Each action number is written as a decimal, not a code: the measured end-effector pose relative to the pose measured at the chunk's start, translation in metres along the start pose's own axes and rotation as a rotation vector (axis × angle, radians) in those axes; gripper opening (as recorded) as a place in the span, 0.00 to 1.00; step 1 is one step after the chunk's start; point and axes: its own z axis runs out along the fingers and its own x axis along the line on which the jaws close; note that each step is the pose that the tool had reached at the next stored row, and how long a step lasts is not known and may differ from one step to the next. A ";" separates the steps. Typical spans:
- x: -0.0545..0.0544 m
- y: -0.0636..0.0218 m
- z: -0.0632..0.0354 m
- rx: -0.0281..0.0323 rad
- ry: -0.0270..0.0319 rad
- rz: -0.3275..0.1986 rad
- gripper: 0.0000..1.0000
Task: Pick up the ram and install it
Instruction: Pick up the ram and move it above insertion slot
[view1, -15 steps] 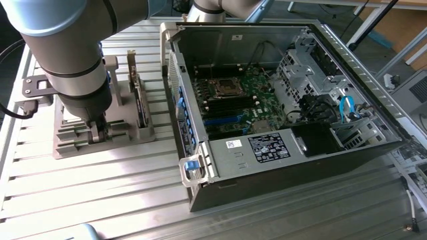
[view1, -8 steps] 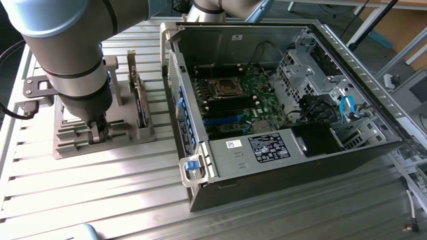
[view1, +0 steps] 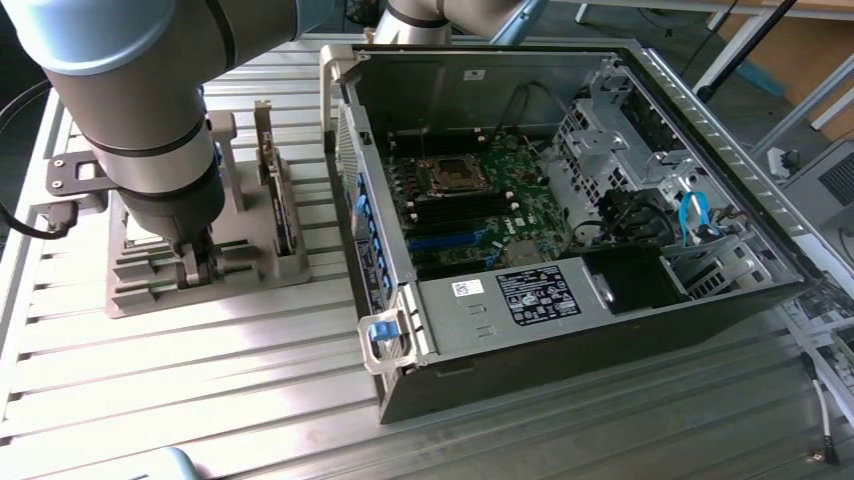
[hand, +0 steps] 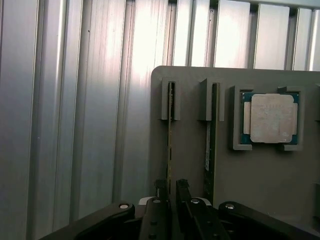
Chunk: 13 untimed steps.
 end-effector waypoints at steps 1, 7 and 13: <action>0.000 0.0000 0.0000 0.0000 0.0000 0.000 0.20; 0.000 0.0000 0.0000 0.0000 0.0000 0.000 0.12; 0.000 0.0000 0.0000 0.0000 0.0000 0.000 0.12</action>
